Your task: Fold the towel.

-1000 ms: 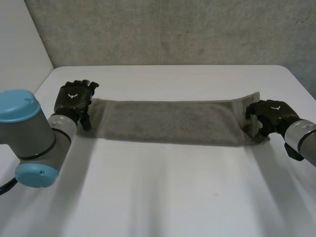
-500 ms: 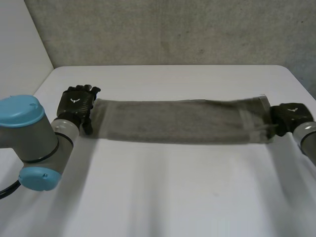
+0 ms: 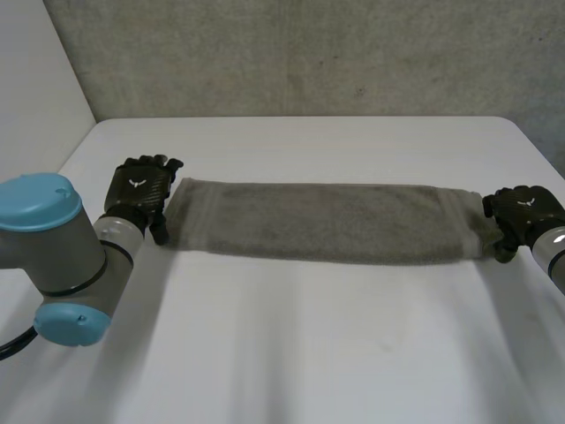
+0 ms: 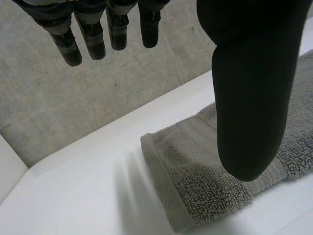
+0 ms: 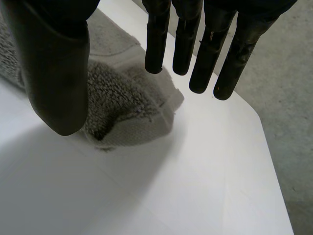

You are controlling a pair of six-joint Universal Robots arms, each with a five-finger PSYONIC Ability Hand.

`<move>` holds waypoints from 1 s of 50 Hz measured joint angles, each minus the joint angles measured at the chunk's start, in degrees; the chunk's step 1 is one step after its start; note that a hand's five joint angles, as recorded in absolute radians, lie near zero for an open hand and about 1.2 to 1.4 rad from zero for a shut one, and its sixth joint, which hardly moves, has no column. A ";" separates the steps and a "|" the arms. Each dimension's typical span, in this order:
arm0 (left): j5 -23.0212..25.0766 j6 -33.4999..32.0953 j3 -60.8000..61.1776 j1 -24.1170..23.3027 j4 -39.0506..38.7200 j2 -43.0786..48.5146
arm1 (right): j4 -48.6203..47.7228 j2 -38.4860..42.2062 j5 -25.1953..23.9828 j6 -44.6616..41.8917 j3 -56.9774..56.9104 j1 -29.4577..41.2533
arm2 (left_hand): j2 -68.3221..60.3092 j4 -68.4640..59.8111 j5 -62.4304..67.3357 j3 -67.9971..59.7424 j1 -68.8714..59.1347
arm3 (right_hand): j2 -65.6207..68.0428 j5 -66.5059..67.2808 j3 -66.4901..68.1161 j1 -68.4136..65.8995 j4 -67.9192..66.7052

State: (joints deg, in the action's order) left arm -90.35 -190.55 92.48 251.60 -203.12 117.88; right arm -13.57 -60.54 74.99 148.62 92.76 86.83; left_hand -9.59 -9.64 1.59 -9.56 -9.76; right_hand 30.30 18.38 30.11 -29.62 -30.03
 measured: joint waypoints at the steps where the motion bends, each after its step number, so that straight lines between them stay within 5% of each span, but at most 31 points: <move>1: 0.00 0.00 0.00 0.00 0.00 0.01 | -0.04 -0.07 -0.38 -0.02 0.11 -0.05 | 0.00 0.00 0.00 0.00 0.00 | 0.00 0.03 0.00 0.01 0.00; 15: 0.00 0.00 0.12 -0.19 0.02 0.10 | -0.15 6.36 -1.99 -0.87 -4.63 0.07 | 0.07 0.00 0.00 0.00 0.00 | 3.00 5.28 3.08 -4.12 -3.09; 23: -0.01 0.00 0.54 -0.30 0.04 -0.45 | -0.04 9.10 -0.57 -1.69 -7.89 -0.31 | 0.09 0.00 0.00 0.00 0.06 | 44.71 46.14 44.05 -44.99 -45.50; 40: -0.05 1.87 0.96 0.18 0.14 -7.95 | -0.06 -1.48 8.44 -9.83 -10.93 -4.92 | 0.09 0.00 0.00 0.01 0.06 | 45.03 46.47 45.26 -45.44 -46.47; 50: 0.11 5.27 -0.75 1.43 0.29 -11.47 | -0.60 0.06 8.58 -20.03 -22.31 18.21 | 0.09 0.00 0.00 0.01 0.06 | 45.22 47.44 46.41 -45.68 -46.47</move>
State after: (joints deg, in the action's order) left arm -90.24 -185.27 91.73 253.03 -202.83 106.41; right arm -14.17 -60.49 83.57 128.59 70.45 105.04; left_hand -9.50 -9.64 1.59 -9.55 -9.70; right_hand 75.52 65.82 76.52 -75.30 -76.50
